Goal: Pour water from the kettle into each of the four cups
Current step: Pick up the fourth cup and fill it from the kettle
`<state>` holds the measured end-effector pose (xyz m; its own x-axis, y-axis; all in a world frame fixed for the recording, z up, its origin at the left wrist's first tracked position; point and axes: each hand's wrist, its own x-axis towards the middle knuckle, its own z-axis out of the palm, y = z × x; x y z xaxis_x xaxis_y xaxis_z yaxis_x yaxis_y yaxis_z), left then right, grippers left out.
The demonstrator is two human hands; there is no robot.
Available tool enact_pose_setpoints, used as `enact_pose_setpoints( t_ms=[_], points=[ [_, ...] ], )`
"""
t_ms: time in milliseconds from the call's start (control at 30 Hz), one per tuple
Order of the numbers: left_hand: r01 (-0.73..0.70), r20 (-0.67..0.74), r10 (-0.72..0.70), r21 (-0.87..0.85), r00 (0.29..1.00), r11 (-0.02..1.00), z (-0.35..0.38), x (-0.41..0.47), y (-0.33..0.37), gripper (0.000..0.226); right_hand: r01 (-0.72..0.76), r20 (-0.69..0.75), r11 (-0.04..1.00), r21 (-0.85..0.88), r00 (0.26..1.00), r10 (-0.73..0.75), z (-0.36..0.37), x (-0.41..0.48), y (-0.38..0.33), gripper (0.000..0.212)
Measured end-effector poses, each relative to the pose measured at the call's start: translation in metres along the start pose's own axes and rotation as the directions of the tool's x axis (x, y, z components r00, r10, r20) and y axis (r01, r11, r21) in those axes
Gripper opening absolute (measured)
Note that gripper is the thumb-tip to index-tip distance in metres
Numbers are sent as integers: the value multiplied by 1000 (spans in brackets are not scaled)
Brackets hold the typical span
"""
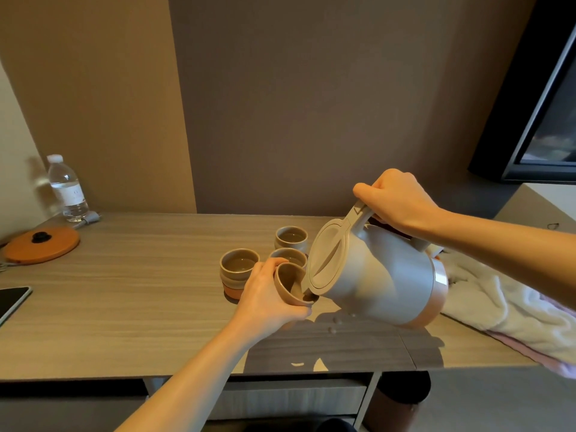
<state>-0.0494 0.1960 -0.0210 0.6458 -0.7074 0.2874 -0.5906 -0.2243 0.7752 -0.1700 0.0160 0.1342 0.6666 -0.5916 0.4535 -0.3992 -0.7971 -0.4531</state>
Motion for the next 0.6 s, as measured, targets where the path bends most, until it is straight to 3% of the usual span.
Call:
enact_pose_setpoints(
  t_ms=[600],
  points=[
    [70, -35, -72, -63, 997, 996, 4, 4, -8, 87, 66, 30, 998, -19, 997, -65, -1, 2, -9, 51]
  ],
)
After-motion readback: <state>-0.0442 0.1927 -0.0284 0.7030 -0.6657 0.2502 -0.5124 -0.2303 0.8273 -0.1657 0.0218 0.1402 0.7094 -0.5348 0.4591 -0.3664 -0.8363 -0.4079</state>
